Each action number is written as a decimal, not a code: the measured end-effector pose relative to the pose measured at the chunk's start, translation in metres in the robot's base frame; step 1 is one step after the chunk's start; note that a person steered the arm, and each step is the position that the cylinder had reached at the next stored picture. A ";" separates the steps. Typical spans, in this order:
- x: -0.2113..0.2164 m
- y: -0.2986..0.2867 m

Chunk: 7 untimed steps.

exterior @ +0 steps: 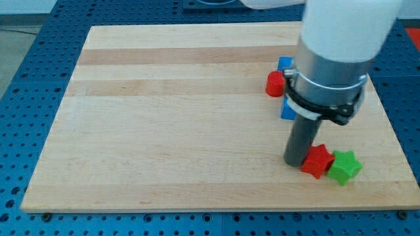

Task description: Separate the yellow heart from the yellow hexagon

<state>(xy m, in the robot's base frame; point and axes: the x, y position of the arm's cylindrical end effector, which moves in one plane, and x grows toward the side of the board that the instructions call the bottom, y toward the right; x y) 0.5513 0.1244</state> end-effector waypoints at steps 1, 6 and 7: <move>-0.001 0.002; -0.263 -0.051; -0.263 0.036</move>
<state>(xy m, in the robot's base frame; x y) 0.2886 0.1600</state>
